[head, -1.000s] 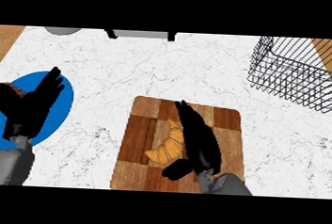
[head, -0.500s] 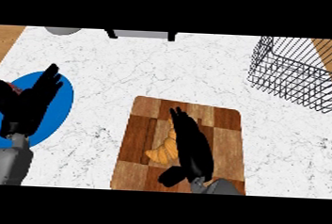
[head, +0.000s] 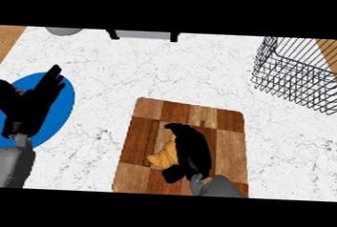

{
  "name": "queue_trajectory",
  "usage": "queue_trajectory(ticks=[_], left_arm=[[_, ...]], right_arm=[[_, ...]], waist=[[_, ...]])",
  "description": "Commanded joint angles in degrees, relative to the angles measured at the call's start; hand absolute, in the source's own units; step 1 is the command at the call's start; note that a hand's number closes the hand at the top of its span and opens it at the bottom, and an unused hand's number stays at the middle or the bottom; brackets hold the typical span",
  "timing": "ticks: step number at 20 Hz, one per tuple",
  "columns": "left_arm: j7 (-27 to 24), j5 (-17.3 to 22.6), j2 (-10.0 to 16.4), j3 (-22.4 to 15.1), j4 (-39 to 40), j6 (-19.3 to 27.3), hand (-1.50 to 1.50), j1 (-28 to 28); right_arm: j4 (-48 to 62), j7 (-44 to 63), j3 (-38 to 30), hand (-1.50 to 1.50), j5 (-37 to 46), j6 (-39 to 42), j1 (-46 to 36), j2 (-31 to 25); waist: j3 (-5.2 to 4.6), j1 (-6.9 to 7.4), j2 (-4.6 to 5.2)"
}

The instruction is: Pick the croissant from the cutting board and place it in the basket

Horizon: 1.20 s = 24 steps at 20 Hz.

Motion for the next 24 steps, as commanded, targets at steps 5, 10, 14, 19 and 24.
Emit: queue_trajectory(ticks=[5, 10, 14, 19, 24], left_arm=[[2.5, -0.4, 0.7, 1.5, -0.4, -0.9, 0.0, -1.9], [-1.3, -0.6, 0.4, 2.5, 1.6, -2.4, 0.0, 0.0], [-2.4, -1.4, -0.1, 2.5, 2.4, -2.6, 0.0, 0.1], [-1.8, -1.7, -0.5, 2.8, 2.4, -2.7, 0.0, -1.1], [0.0, -2.6, -2.1, 1.5, -2.5, -0.7, 0.0, 2.4]], right_arm=[[4.7, -0.4, 4.2, 1.5, 0.1, -1.6, -2.4, 0.1], [3.2, -0.4, 3.3, 1.5, -0.7, 1.1, -3.5, 0.1], [0.2, 2.1, 6.7, 1.5, 0.4, 1.8, -1.6, 0.1], [-0.8, -1.0, 4.7, 1.5, 3.9, 2.7, 2.8, 0.1], [-12.0, -1.5, 6.5, 1.5, -2.8, -5.8, 5.6, 0.1]], waist=[[0.04, 0.01, 0.15], [0.04, 0.0, 0.13], [0.03, -0.02, 0.14], [0.04, -0.15, 0.13], [0.09, 0.0, -0.03]])
